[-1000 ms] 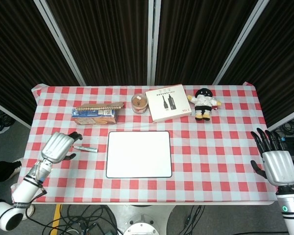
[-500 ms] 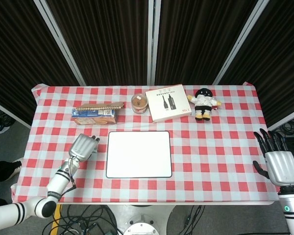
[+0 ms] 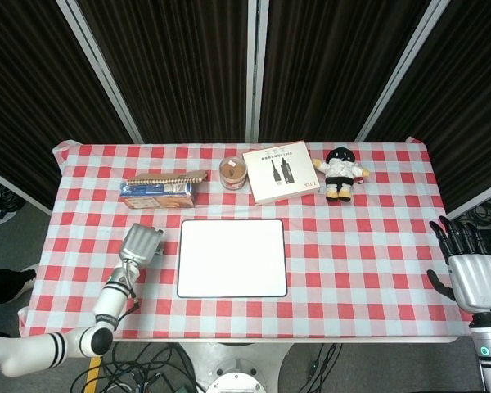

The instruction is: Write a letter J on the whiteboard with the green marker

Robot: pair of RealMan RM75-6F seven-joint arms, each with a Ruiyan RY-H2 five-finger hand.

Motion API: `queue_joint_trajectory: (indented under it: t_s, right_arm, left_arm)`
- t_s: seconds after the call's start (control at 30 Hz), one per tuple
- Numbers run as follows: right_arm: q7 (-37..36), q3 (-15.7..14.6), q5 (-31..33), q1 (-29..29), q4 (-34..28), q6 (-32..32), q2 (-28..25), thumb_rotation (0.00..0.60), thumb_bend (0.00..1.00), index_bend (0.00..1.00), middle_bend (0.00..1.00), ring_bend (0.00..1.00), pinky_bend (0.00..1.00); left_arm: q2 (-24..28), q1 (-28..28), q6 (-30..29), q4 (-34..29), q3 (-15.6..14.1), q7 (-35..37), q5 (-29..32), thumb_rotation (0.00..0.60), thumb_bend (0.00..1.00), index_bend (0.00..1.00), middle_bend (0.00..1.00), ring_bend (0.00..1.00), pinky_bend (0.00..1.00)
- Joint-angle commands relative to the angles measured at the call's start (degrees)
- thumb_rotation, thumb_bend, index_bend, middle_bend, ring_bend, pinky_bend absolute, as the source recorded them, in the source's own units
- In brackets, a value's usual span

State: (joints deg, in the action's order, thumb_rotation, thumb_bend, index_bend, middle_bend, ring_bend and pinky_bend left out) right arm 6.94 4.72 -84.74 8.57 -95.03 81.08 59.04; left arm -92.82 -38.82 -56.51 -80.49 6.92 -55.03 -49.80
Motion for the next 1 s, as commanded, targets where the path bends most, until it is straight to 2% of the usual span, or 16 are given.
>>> queue_joint_trajectory:
  t_s: [0.03,0.53,1.0]
  right_arm:
    - [-0.16,-0.05,0.06,-0.02,0.15,-0.08,0.05,0.6,0.21,0.0,0.02,0.0,0.0]
    - [-0.63,-0.18,0.27,-0.27,0.63,0.04,0.24,0.6,0.21,0.0,0.02,0.0,0.0]
    - [-0.49,-0.2,0.39,-0.38,0.57,0.13,0.4,0.6,0.21,0.0,0.02,0.0,0.0]
  left_arm:
    - [-0.45,-0.35,-0.27,0.71,-0.38,0.09,0.84,0.6,0.28,0.48,0.5,0.83,0.91]
    - [-1.63,-1.62,-0.71,2.62,-1.8,1.36,3.38,0.6,0.29,0.48,0.5,0.83,0.91]
    - [-2.1,-2.19,0.27,4.47,-2.81,3.92,3.86,0.6,0.37,0.52,0.54,0.84,0.93]
